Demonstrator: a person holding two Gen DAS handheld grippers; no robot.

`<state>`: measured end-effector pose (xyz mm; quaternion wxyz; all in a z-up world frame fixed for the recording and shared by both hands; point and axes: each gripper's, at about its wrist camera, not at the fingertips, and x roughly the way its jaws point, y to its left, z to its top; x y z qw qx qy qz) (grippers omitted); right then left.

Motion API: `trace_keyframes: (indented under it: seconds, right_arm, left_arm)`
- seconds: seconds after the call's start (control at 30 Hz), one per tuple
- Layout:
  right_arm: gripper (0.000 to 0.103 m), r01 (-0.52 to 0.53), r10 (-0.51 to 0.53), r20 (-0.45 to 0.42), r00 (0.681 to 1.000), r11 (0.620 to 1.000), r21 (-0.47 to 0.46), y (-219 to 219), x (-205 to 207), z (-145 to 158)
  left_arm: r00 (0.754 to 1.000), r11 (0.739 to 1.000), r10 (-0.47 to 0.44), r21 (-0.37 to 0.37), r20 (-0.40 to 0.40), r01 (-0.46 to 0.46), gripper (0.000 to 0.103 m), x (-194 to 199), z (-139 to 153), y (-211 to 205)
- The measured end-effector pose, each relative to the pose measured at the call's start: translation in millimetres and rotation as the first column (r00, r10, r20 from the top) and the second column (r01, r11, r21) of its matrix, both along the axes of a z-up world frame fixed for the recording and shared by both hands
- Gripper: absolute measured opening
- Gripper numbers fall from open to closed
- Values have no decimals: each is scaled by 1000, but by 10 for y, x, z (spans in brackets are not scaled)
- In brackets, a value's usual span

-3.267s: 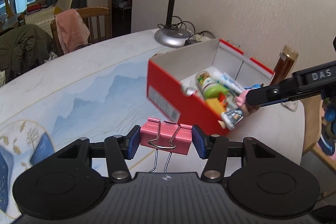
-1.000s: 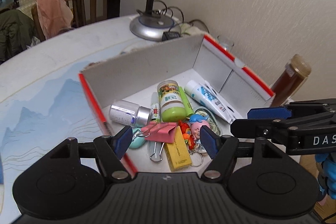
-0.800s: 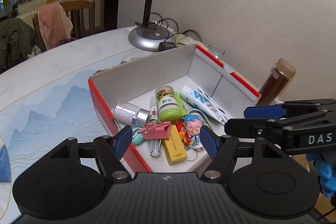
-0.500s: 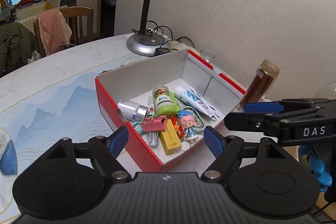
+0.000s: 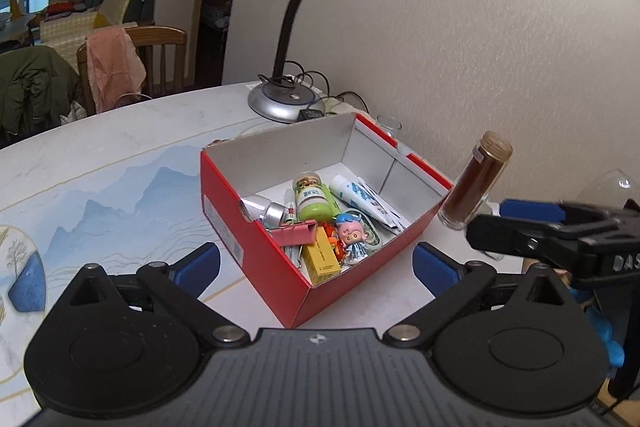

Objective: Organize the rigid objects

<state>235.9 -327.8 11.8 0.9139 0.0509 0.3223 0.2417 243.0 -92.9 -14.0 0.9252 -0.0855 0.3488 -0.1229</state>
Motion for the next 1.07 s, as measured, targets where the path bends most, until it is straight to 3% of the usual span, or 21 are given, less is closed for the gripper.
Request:
trace_keyframes:
  seconds: [0.47, 1.07]
  right_arm:
    - [103, 30, -28, 55, 998, 999, -29, 88, -331, 31]
    - [103, 60, -59, 29, 998, 998, -31, 104, -349, -18]
  left_arm:
    - [996, 999, 39, -4, 83, -38, 103, -329, 149, 56]
    - [996, 999, 37, -15, 76, -36, 103, -376, 111, 99]
